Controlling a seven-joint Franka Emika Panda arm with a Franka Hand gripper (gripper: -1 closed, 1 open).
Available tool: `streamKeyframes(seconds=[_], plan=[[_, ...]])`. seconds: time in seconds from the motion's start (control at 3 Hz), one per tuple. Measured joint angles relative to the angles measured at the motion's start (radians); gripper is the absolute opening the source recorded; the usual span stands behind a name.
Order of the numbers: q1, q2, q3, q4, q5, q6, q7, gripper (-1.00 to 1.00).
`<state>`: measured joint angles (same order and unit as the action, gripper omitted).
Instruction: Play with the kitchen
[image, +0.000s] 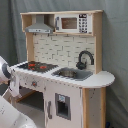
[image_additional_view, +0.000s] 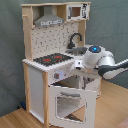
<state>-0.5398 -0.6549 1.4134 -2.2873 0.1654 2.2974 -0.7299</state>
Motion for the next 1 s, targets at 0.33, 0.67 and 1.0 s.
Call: streamKeyframes(seconds=[0.33, 0.67, 1.0], plan=[[0.051, -0.049, -0.045, 0.006, -0.048, -0.055, 0.017, 1.0], [0.096, -0.104, -0.079, 0.02, -0.099, -0.11, 0.031, 1.0], [0.13, -0.163, -0.099, 0.04, -0.149, -0.162, 0.038, 1.0]])
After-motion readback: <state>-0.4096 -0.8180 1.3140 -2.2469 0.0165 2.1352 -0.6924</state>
